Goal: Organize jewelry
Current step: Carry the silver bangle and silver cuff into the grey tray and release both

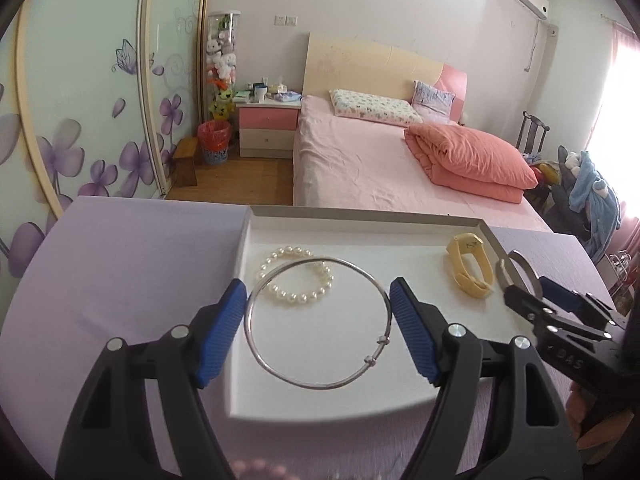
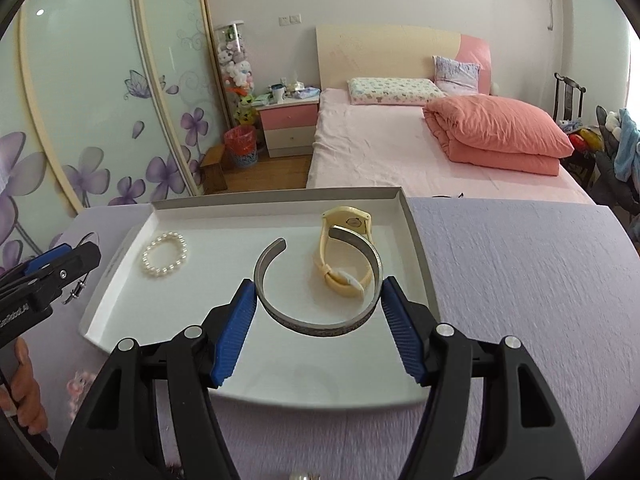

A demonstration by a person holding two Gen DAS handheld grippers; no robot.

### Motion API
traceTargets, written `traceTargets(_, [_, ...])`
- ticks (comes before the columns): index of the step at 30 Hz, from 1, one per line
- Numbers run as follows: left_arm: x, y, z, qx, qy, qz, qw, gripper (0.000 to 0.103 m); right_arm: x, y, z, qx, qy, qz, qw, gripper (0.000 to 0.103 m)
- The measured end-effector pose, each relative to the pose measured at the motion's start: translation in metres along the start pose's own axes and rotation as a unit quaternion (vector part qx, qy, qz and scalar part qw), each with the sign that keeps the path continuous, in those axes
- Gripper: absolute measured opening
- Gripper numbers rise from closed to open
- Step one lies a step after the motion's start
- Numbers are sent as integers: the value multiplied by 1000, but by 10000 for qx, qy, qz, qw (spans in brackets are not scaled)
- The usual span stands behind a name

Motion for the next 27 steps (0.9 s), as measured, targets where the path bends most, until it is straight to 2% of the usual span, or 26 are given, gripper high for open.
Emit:
traceTargets(5, [-4,9,29,218,-71,-91,9997,73,-4,5,33,359,-125,108,9992,66])
traceTargets(9, [-5,11,45,298,-39,-44,9995,73,-5,6,45,459,-164,141,9987,66])
traceTargets(18, [-7,12,67,446,-97,-72,9989,73,3,3,47,440,-186,-82,9988,66])
traceTargets(22, [-7,10,72,481,-77,-56,9988,73,5,5,37,261,-144,-207,9993,79])
traceTargets(27, [-8,9,78,514,-26,-27,9987,73,3,2,29,149,-124,-294,9994,79])
Point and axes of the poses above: each gripper's, at about its wrist camera, not at the fingertips, and z roughly the way its jaws point, x to its left, y to its top, the point moved 3 cm from there along z, roughly the way its jaws point, and after that the axes turned 2 degrees about -z, right-handed, at the moved point
